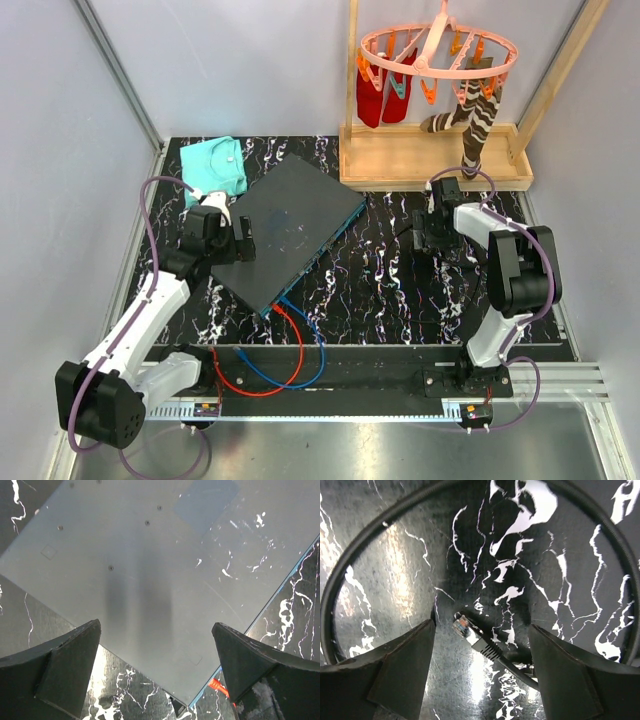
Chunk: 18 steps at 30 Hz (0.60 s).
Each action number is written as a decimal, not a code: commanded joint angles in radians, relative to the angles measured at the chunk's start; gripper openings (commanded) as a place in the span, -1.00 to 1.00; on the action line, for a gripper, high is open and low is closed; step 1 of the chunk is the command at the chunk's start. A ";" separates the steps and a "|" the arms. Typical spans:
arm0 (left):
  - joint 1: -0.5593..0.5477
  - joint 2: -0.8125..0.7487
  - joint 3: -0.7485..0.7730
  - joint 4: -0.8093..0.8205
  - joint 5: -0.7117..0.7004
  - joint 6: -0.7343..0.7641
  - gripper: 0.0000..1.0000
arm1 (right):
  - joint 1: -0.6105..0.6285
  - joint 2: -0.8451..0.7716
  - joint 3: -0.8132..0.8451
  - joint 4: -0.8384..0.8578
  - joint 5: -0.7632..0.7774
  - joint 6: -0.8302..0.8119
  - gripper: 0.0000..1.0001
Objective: Insert the plug into the switch port
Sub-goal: Pick up the connector from the center of the board.
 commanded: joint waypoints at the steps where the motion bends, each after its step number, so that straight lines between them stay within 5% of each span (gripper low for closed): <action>1: 0.001 -0.006 0.009 0.068 -0.021 0.018 0.98 | -0.020 -0.005 0.000 -0.018 -0.080 -0.043 0.61; 13: -0.025 0.010 0.012 0.062 -0.018 0.017 0.98 | -0.020 -0.103 -0.076 -0.061 -0.126 0.025 0.41; 18: -0.027 0.010 0.011 0.063 -0.012 0.015 0.98 | -0.020 -0.097 -0.060 -0.086 -0.125 0.060 0.02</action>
